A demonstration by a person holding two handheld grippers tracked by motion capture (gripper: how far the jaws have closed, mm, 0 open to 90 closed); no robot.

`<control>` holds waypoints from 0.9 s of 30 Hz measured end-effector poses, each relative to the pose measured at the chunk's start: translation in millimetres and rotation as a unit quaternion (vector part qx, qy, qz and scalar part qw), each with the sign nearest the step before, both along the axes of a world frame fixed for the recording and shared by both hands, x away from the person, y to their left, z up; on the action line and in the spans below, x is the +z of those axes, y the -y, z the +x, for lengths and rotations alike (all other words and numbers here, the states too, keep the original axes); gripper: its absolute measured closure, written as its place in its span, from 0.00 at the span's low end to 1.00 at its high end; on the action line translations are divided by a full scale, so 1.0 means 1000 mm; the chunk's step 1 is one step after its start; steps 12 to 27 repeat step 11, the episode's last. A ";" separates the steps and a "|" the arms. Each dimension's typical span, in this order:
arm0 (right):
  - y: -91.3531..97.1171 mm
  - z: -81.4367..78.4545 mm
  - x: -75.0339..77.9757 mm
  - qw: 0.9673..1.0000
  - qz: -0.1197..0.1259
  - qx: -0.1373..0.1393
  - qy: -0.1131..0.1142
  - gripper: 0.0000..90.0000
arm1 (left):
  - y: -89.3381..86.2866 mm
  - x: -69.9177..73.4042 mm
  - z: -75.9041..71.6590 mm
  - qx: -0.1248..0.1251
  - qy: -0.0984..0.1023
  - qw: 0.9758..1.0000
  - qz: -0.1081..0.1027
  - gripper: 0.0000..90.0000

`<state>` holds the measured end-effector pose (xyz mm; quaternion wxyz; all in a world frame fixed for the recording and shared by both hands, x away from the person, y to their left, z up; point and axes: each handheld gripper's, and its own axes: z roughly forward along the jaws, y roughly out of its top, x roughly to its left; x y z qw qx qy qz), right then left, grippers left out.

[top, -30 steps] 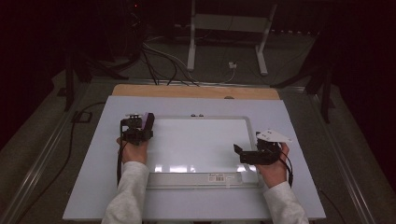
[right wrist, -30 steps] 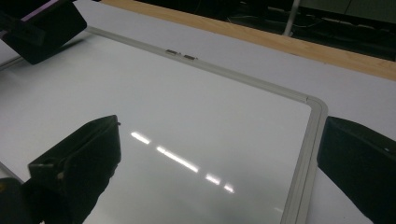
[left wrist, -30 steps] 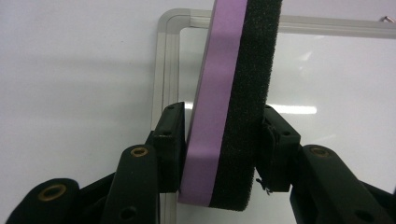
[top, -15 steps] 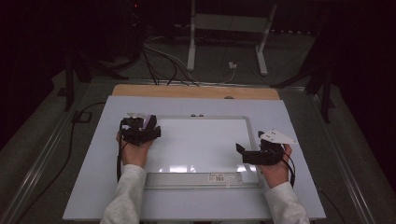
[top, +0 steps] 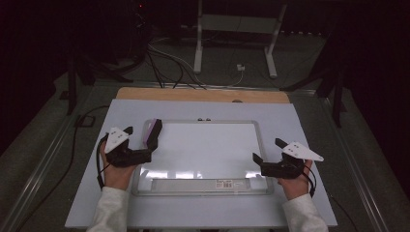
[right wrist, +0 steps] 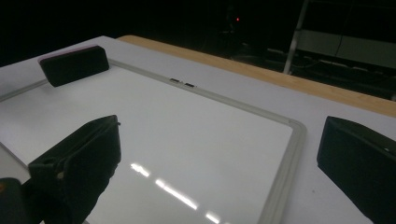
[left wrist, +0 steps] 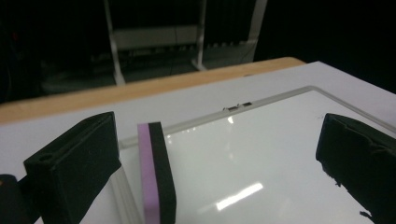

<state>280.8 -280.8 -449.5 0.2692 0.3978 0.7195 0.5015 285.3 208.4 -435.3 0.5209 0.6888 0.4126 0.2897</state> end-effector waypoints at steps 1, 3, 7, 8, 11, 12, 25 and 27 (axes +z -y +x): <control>0.004 -0.002 -0.001 1.000 0.004 -0.001 0.002 0.00 | -0.002 -0.001 -0.006 0.002 0.016 1.000 0.000 0.01; 0.010 -0.006 -0.004 1.000 0.009 -0.003 0.007 0.00 | -0.006 -0.003 -0.016 0.001 0.031 1.000 -0.007 0.01; 0.018 -0.009 -0.010 1.000 0.007 -0.009 0.007 0.00 | -0.011 -0.006 -0.031 -0.003 0.046 0.999 -0.015 0.01; 0.019 -0.009 -0.011 1.000 0.008 -0.011 0.006 0.00 | -0.012 -0.006 -0.033 0.000 0.048 0.999 -0.015 0.01; 0.022 -0.011 -0.012 1.000 0.011 -0.016 0.012 0.00 | -0.016 -0.004 -0.036 0.003 0.050 0.998 -0.026 0.01; 0.022 -0.011 -0.012 1.000 0.011 -0.016 0.012 0.00 | -0.016 -0.004 -0.036 0.003 0.050 0.998 -0.026 0.01; 0.022 -0.011 -0.012 1.000 0.011 -0.016 0.012 0.00 | -0.016 -0.004 -0.036 0.003 0.050 0.998 -0.026 0.01; 0.022 -0.011 -0.012 1.000 0.011 -0.016 0.012 0.00 | -0.016 -0.004 -0.036 0.003 0.050 0.998 -0.026 0.01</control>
